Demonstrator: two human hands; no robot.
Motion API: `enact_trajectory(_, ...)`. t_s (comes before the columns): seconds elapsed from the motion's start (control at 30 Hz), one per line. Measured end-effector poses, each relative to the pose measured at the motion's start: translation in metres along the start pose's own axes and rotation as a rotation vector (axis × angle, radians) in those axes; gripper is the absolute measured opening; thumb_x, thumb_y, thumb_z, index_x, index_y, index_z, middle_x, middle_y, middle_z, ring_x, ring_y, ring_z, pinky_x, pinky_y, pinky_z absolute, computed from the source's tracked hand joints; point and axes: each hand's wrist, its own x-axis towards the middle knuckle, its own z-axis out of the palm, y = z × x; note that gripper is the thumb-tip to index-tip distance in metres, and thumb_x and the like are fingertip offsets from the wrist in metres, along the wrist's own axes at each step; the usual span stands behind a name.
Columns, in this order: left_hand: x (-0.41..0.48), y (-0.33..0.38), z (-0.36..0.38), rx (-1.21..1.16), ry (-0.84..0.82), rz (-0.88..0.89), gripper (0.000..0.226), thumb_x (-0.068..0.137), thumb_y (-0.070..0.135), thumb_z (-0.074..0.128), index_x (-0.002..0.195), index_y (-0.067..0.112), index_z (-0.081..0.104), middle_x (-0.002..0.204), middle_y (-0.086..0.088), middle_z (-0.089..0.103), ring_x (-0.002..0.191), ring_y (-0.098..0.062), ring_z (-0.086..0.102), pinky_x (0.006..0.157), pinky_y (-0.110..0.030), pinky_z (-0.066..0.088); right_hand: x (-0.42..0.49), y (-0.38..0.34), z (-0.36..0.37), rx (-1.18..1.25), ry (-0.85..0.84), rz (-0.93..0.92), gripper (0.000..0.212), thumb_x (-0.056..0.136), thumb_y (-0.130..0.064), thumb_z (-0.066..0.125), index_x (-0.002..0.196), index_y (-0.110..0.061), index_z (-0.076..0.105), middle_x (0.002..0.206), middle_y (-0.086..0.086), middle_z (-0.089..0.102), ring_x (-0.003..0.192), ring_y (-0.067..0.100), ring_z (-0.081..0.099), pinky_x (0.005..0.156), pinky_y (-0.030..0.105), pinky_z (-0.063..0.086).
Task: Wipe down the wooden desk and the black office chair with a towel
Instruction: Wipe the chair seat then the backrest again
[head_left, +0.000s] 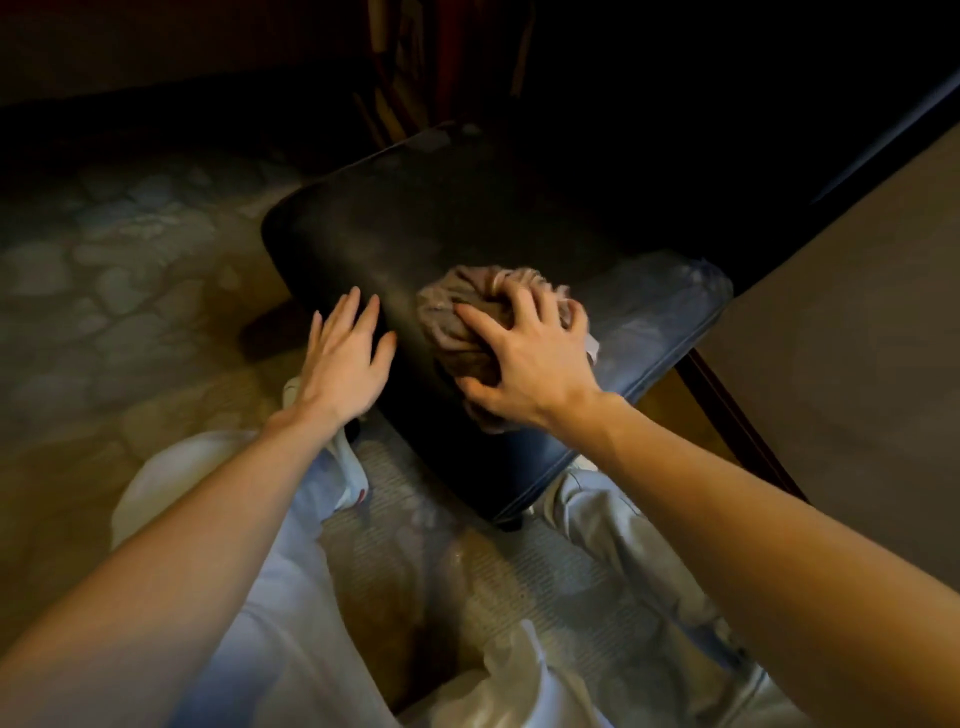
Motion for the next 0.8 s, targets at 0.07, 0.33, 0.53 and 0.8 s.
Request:
enact_trajectory(0.07, 0.001, 0.002, 0.001, 0.015, -0.003, 0.001, 0.059, 0.11, 0.037, 0.036, 0.162, 0.012, 0.024, 0.171, -0.01, 0.012, 0.158, -0.023, 0.008, 0.127, -0.045, 0.002, 0.01, -0.004, 0.016, 0.026, -0.134, 0.045, 0.083, 0.084, -0.071, 0.056, 0.156, -0.044, 0.023, 0.162, 0.011, 0.018, 0.145, 0.044, 0.019, 0.112, 0.069, 0.025)
enact_trajectory(0.33, 0.011, 0.004, -0.002, 0.02, -0.086, -0.05, 0.059, 0.111, 0.037, 0.03, 0.164, 0.018, 0.014, 0.172, -0.002, 0.004, 0.158, -0.016, 0.0, 0.126, -0.05, 0.0, -0.059, -0.028, 0.024, -0.008, -0.244, -0.467, 0.067, 0.08, -0.061, 0.064, 0.14, -0.036, 0.048, 0.14, 0.006, 0.041, 0.135, 0.038, 0.033, 0.107, 0.068, 0.026)
enact_trajectory(0.53, 0.01, 0.002, 0.0, -0.105, -0.022, -0.062, 0.062, 0.109, 0.041, 0.037, 0.163, 0.015, 0.021, 0.172, -0.006, 0.01, 0.158, -0.022, 0.006, 0.127, -0.046, 0.005, -0.053, 0.011, 0.001, 0.009, 0.134, -0.353, 0.07, 0.069, -0.063, 0.06, 0.13, -0.027, 0.055, 0.124, 0.015, 0.054, 0.115, 0.042, 0.052, 0.091, 0.058, 0.049)
enact_trajectory(0.8, 0.014, 0.015, 0.001, -0.162, 0.237, 0.077, 0.038, 0.106, 0.027, 0.049, 0.138, 0.011, 0.061, 0.15, -0.008, 0.05, 0.139, -0.028, 0.043, 0.116, -0.043, 0.034, 0.047, 0.067, -0.033, -0.115, 0.149, 0.137, 0.096, 0.083, -0.076, 0.057, 0.161, -0.035, 0.018, 0.159, 0.013, 0.03, 0.146, 0.042, 0.027, 0.119, 0.066, 0.019)
